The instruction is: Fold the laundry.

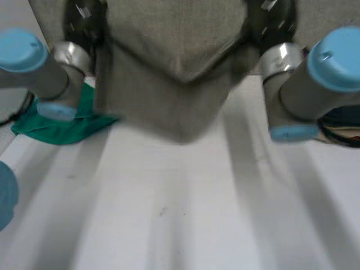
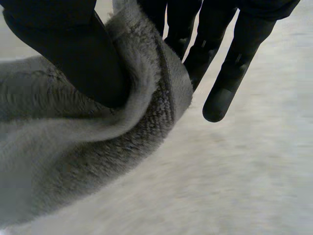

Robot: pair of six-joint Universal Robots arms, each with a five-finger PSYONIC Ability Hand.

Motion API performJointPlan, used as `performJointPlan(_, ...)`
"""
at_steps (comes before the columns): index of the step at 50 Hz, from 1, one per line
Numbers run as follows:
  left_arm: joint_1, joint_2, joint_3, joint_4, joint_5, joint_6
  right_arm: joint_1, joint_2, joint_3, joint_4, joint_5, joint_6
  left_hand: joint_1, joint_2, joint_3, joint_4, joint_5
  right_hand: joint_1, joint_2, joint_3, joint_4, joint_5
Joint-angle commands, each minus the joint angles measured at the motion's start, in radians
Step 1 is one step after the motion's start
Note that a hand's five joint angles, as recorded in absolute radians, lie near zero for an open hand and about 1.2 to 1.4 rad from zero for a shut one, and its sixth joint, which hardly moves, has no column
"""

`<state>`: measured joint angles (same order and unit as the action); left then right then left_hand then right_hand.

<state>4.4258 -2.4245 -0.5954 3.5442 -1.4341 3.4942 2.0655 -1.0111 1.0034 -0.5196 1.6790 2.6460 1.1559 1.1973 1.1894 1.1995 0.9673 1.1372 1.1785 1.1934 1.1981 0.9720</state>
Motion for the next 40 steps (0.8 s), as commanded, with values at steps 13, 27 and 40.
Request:
performJointPlan(13,0.000,0.341,-0.671,0.193,-0.023,-0.176,-0.137,-0.067,0.150,0.030,-0.116,0.107,0.240,0.199,0.207,0.197,0.254,0.259,0.218,0.203,0.198,0.250)
performJointPlan(27,-0.014,0.413,-1.095,-0.124,0.014,-0.095,-0.196,0.020,0.457,0.247,-0.219,0.075,0.240,0.199,0.207,0.197,0.254,0.259,0.218,0.203,0.198,0.250)
performJointPlan(40,0.006,0.614,-1.158,-0.329,0.015,0.062,-0.217,-0.070,0.621,0.243,-0.263,0.075,-0.604,-0.646,-0.638,-0.648,-0.590,0.259,0.218,0.203,0.198,0.250)
